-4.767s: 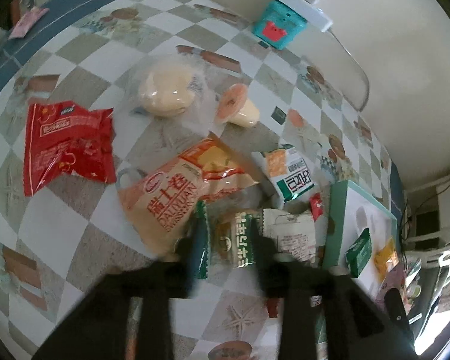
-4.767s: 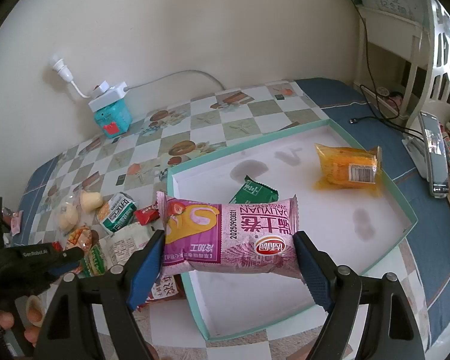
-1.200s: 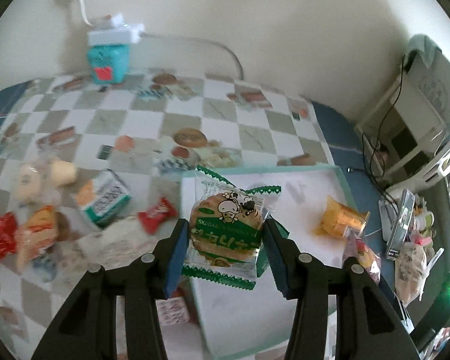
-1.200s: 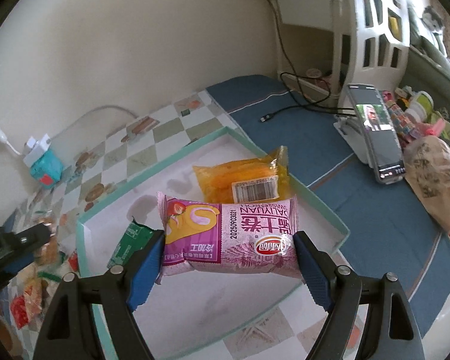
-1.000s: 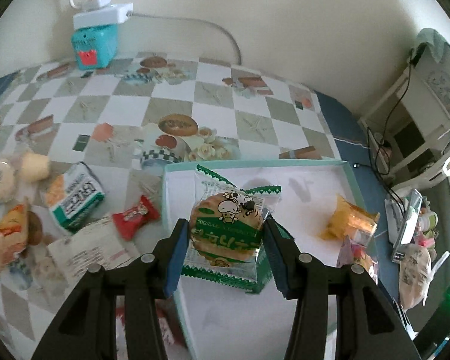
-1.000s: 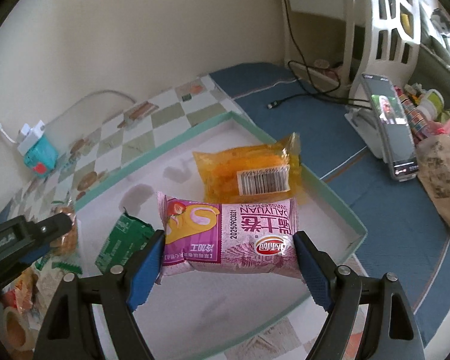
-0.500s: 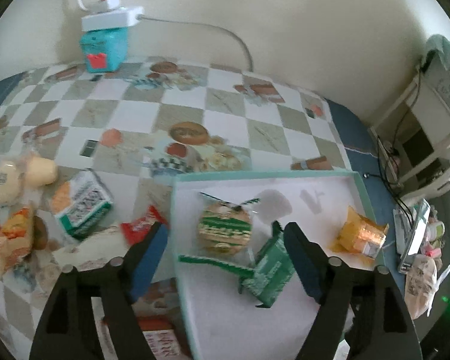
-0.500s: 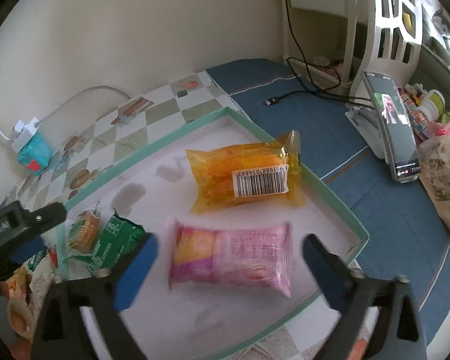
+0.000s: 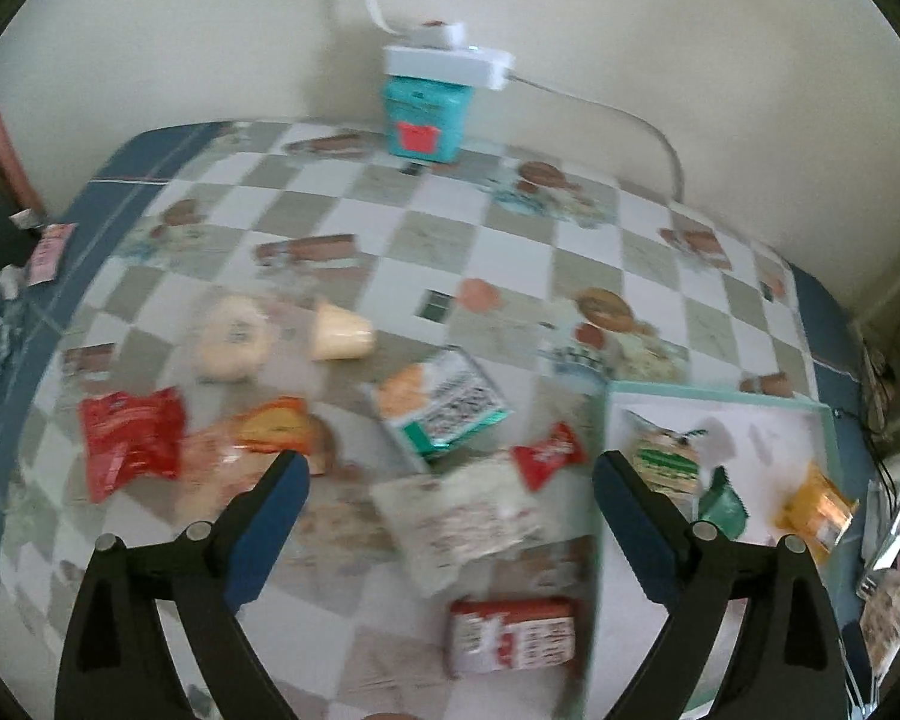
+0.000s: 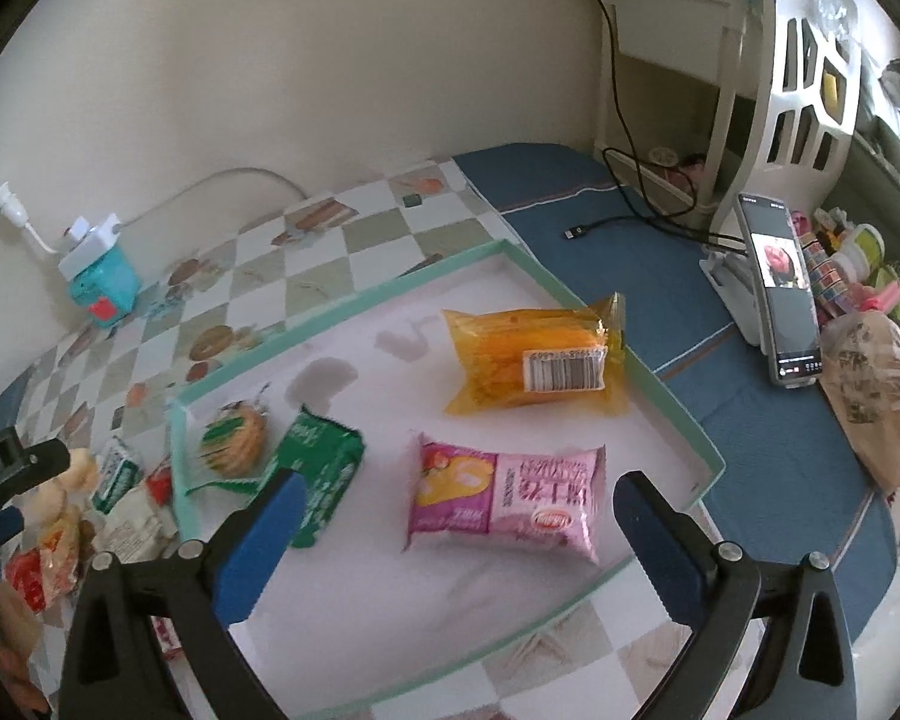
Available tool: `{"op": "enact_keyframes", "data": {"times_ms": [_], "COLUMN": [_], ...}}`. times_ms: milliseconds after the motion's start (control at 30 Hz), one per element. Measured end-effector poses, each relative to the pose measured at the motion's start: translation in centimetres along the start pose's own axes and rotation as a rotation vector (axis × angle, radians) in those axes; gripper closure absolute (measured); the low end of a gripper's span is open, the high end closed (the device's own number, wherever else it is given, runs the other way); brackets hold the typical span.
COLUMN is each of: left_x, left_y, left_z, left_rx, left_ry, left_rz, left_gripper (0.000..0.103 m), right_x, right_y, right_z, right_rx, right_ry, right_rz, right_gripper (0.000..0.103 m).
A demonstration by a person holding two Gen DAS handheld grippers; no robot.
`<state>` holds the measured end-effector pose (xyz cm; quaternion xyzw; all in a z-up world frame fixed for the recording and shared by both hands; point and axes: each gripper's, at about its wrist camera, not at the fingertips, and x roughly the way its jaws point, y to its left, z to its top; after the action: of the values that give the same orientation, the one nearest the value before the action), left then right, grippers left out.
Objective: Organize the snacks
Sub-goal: 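Place the biscuit pack in the tray with the left tool while the right tool releases the pink pack there, then grasp the red Kiss candy pack with the left tool while the right tool grasps the green-white corn biscuit pack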
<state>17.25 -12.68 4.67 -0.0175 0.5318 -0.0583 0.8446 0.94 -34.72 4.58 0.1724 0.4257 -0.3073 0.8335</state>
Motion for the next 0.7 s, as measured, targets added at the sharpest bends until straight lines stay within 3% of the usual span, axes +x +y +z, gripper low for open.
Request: {"op": "enact_keyframes", "data": {"times_ms": [200,700], "left_x": [-1.7,-2.4], "left_y": [3.1,12.7], "left_z": [-0.1,-2.4], "left_rx": [-0.023,-0.179], "left_ry": [-0.013,0.012], "left_rz": [0.073,0.166], "left_gripper": [0.007,0.007], "right_x": [-1.0,-1.6], "right_y": [2.4,9.3], "right_z": [-1.4,-4.4], "right_rx": [-0.051,-0.163], "right_ry": [0.017,0.056], "right_rz": [0.007,0.112], "right_gripper": [0.000,0.000]}}
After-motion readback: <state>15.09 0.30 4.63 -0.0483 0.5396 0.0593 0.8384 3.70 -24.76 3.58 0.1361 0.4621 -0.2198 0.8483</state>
